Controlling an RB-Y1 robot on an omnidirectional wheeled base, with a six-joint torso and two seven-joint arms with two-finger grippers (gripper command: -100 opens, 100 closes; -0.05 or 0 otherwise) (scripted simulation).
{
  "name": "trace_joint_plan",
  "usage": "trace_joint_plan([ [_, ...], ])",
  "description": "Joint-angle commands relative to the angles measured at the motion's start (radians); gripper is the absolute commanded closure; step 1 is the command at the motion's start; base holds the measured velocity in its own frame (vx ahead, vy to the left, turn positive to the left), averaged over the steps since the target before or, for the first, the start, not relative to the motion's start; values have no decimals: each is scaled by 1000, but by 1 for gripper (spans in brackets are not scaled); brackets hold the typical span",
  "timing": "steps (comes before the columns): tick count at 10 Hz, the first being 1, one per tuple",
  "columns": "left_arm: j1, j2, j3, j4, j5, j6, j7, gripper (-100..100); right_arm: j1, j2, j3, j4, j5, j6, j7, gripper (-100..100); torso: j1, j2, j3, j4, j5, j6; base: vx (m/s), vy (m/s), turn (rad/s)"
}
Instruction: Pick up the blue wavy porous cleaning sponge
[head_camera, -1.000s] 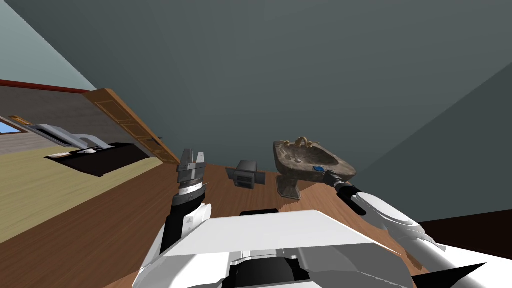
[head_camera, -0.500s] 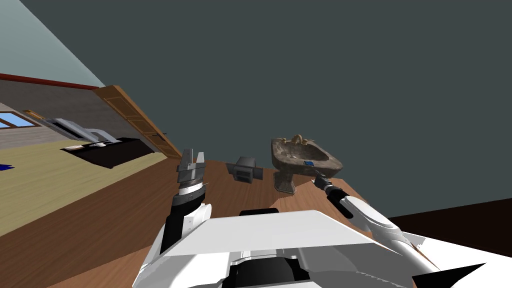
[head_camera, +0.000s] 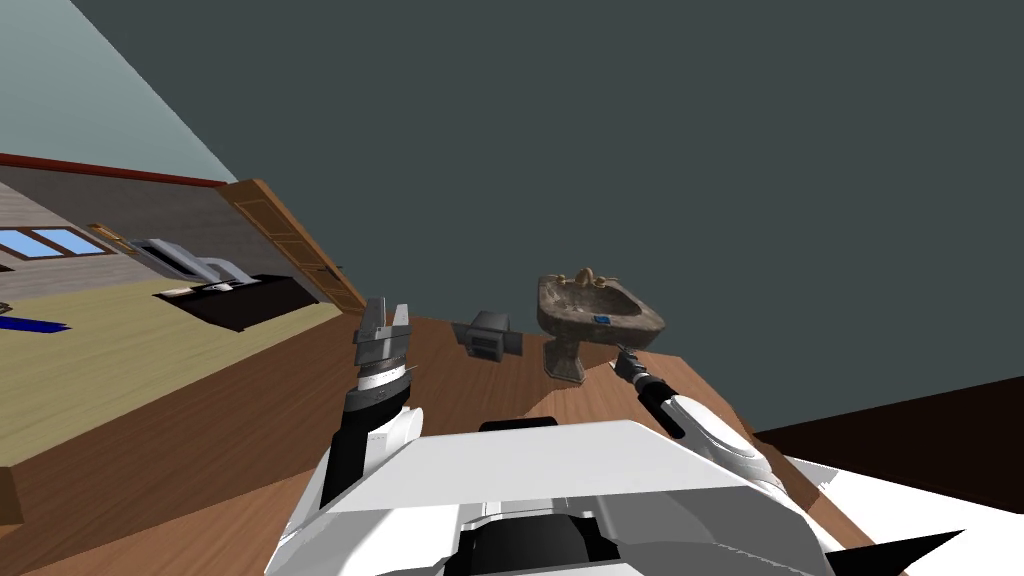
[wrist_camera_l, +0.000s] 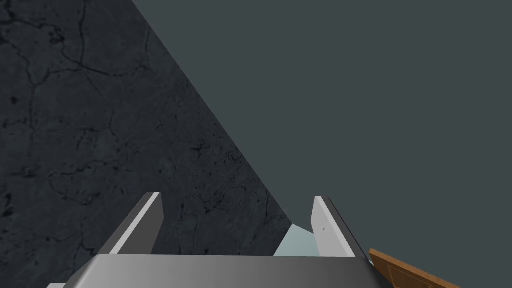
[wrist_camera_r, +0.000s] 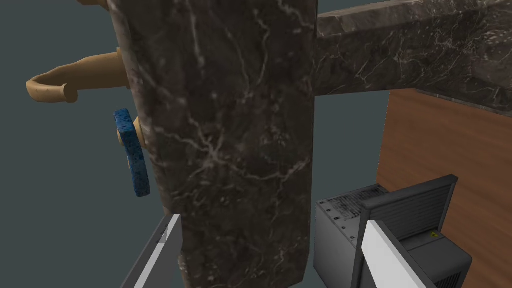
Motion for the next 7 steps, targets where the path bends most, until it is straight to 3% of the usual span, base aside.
trace_joint_plan([
  [1,0,0,0,0,0,0,0,0,7,23,35,-30,5,16,8,-100,0,0,0,0,0,0,-168,-120,41],
  [7,0,0,0,0,0,0,0,0,-14,164,93,-71,31,1,96,-100,-1,0,0,0,0,0,-147,-120,40],
])
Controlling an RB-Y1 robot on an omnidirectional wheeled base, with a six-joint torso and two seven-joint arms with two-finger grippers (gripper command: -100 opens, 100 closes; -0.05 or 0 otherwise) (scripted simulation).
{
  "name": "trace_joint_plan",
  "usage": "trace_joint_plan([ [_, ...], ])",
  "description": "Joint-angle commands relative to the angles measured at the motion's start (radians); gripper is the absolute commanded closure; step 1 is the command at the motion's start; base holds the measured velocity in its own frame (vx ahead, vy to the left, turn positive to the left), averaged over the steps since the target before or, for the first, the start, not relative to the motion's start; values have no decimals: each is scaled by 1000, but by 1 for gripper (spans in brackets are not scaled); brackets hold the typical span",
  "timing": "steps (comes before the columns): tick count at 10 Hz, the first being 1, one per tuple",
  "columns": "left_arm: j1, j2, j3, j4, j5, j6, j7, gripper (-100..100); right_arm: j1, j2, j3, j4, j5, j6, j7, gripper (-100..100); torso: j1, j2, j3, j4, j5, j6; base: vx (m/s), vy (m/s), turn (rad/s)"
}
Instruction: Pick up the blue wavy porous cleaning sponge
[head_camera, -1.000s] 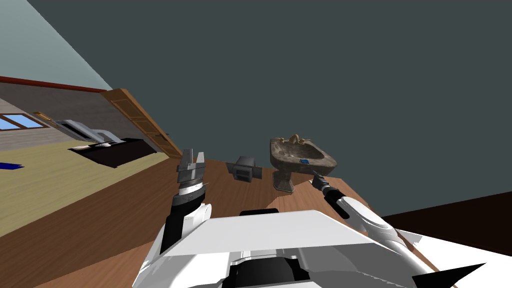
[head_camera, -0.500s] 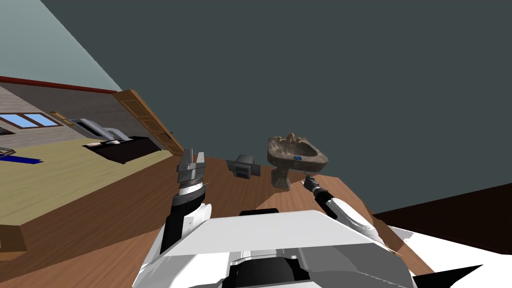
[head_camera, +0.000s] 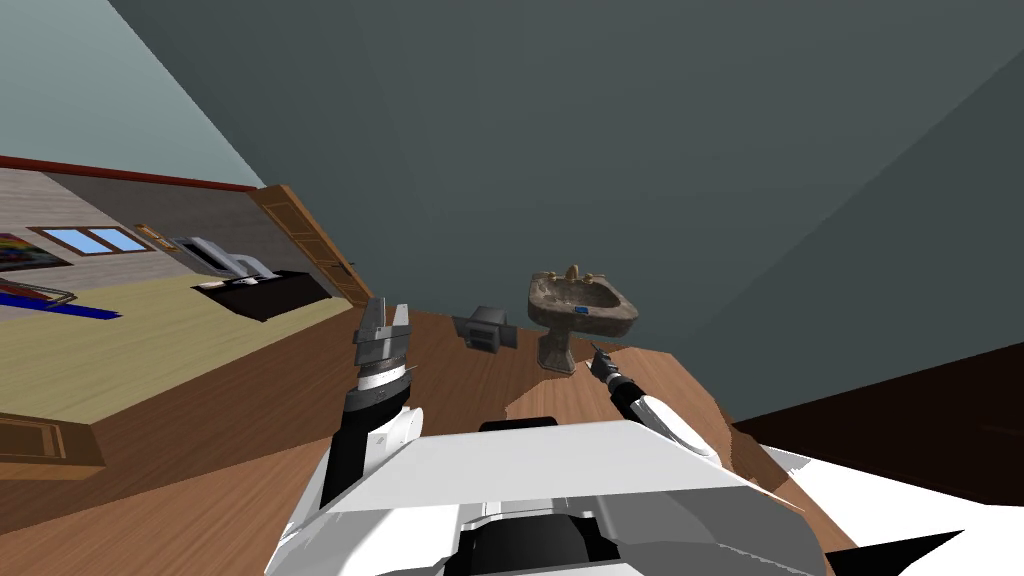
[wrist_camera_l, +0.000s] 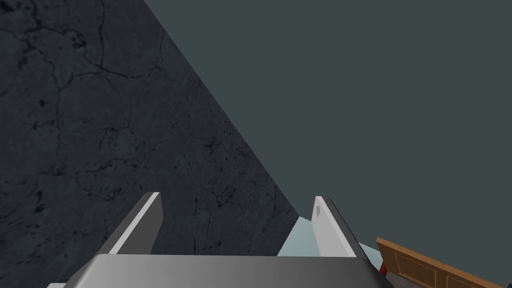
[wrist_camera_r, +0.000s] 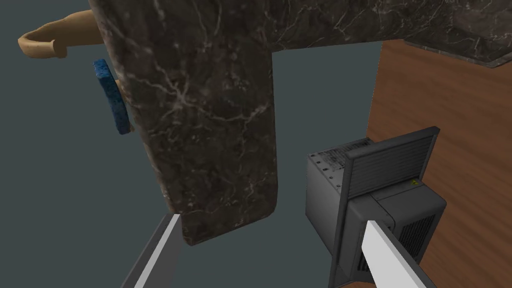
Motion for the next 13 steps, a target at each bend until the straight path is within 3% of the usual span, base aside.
trace_joint_plan([
  [1,0,0,0,0,0,0,0,0,-13,31,-19,17,3,-26,29,-100,0,0,0,0,0,0,-59,-89,20],
  [3,0,0,0,0,0,0,0,0,-25,60,-6,-2,12,-36,62,-100,1,-6,-3,-1,0,0,-14,-98,41],
  [8,0,0,0,0,0,0,0,0,-70,108,29,-78,42,-90,165,-100,-13,-17,-9,-3,-3,0,88,-253,105],
  [10,1,0,0,0,0,0,0,0,-90,119,45,-110,52,-118,203,-100,-9,-17,-10,-4,-2,0,125,-228,121],
  [13,1,0,0,0,0,0,0,0,-103,134,44,-113,53,-141,228,-100,-7,-19,-11,-4,-2,0,106,-175,67],
])
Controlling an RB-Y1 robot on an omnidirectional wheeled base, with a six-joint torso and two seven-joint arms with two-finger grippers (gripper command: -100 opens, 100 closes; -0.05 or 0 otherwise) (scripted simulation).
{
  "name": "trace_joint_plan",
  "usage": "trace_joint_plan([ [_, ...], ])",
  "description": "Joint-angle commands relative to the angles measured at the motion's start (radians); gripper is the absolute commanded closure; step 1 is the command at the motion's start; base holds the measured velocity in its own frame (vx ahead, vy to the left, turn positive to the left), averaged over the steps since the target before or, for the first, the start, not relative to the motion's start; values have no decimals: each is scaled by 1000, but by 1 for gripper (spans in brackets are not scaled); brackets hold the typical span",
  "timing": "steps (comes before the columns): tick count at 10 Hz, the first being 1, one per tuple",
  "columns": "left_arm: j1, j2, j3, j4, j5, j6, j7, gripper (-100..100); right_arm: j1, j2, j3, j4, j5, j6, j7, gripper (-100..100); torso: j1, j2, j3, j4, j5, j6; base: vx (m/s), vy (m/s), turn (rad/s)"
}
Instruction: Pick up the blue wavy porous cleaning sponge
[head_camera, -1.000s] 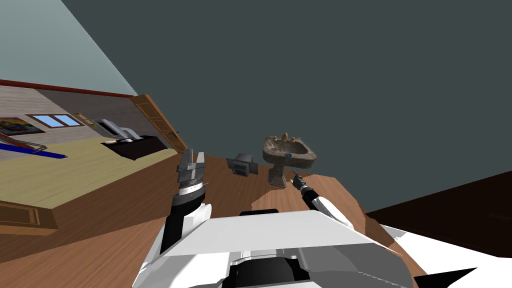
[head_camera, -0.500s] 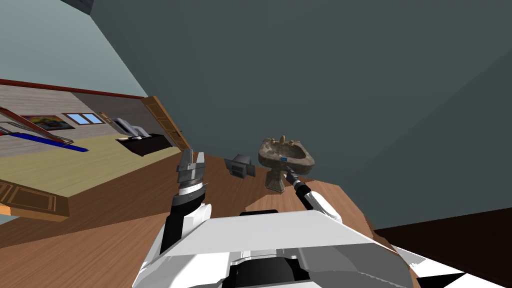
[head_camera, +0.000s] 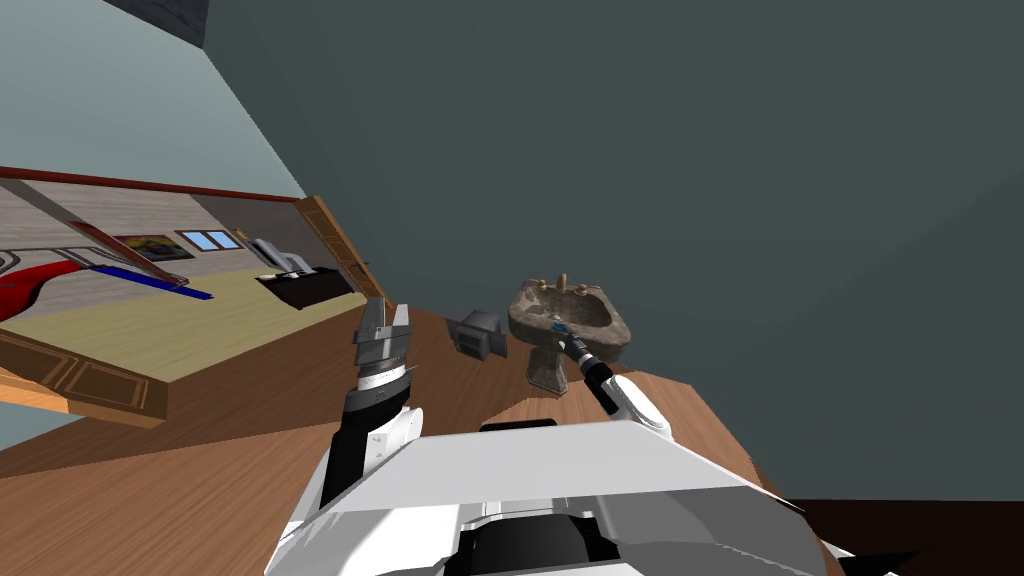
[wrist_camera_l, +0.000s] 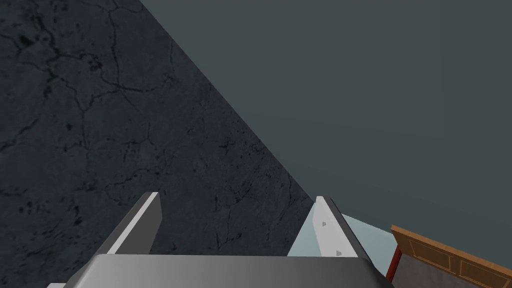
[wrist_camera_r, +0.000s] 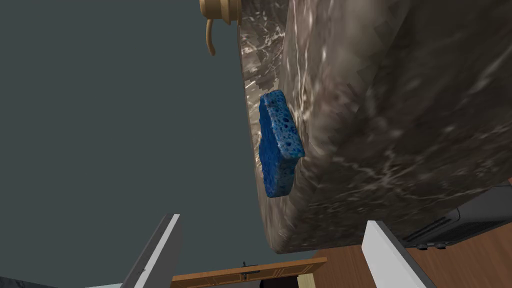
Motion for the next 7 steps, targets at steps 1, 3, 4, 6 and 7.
trace_joint_plan([
  [1,0,0,0,0,0,0,0,0,0,0,0,0,0,0,0,0,0,0,0,0,0,0,11,-18,0],
  [3,0,0,0,0,0,0,0,0,0,0,0,0,0,0,0,100,6,4,3,1,2,0,3,-4,1],
  [4,0,0,0,0,0,0,0,0,0,0,0,0,0,0,0,100,7,5,3,1,2,0,0,0,0],
  [6,0,0,0,0,0,0,0,0,0,0,0,0,0,0,0,100,7,5,3,1,2,0,0,0,0],
  [7,0,0,0,0,0,0,0,0,0,0,0,0,0,0,0,100,8,5,3,1,2,0,0,0,0],
])
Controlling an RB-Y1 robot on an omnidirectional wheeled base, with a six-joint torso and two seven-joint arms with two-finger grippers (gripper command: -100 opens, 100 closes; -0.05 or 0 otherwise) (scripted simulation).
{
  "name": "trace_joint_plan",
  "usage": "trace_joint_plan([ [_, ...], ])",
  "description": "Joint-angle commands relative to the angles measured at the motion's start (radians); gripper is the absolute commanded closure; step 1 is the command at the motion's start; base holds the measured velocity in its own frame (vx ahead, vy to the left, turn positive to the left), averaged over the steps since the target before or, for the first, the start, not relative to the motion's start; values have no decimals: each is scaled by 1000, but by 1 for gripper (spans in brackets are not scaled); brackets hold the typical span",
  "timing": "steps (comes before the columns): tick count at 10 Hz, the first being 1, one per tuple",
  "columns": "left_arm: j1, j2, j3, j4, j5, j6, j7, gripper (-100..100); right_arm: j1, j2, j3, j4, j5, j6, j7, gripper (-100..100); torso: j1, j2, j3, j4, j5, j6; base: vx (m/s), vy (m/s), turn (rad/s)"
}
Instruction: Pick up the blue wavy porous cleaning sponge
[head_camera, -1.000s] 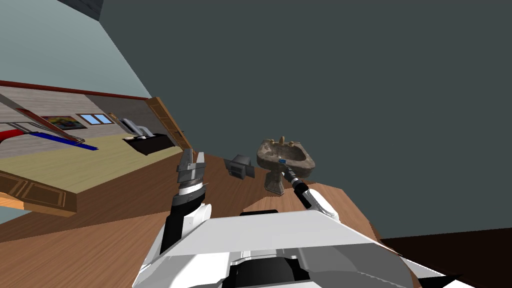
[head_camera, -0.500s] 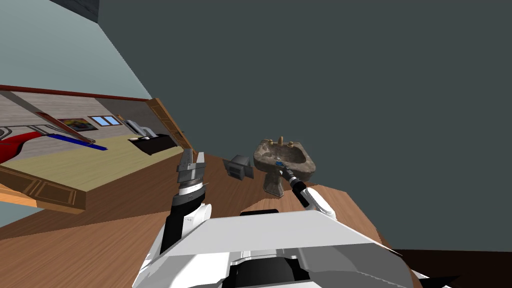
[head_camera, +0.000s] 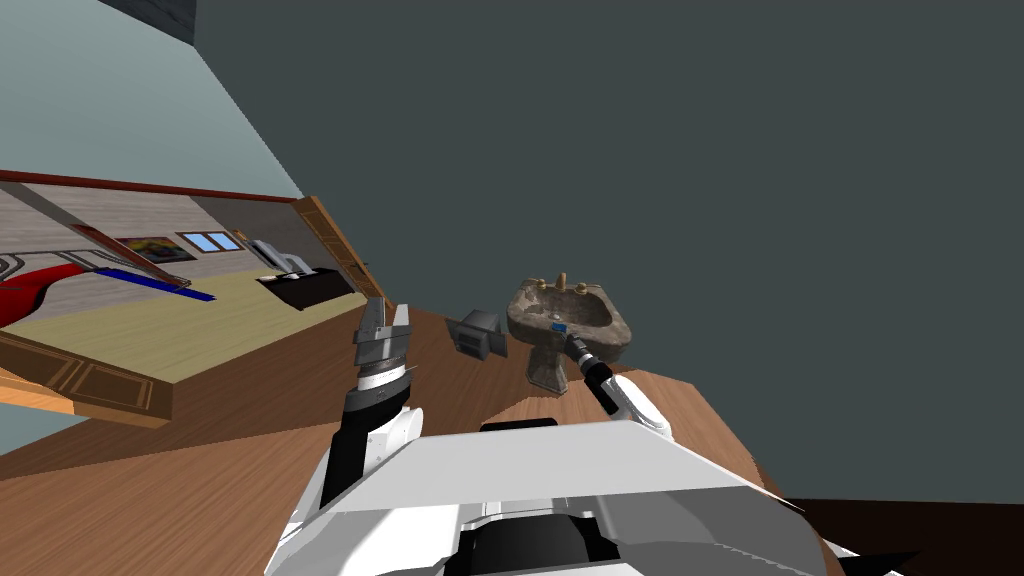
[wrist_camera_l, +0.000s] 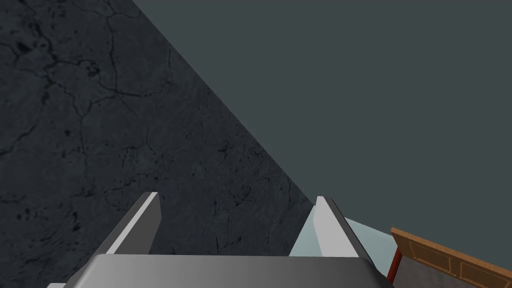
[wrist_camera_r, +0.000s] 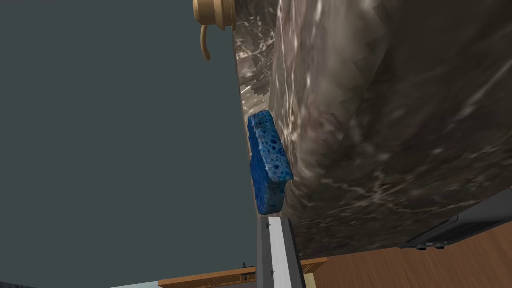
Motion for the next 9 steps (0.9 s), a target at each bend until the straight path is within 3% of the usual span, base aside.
trace_joint_plan([
  [1,0,0,0,0,0,0,0,0,0,0,0,0,0,0,0,0,0,0,0,0,0,0,0,0,0],
  [2,0,0,0,0,0,0,0,0,24,-31,-7,2,-11,18,-23,-100,0,0,0,0,0,0,-12,24,-38],
  [9,0,0,0,0,0,0,0,0,114,-186,-44,1,-73,103,-147,-100,5,-2,-1,0,1,0,15,73,-25],
])
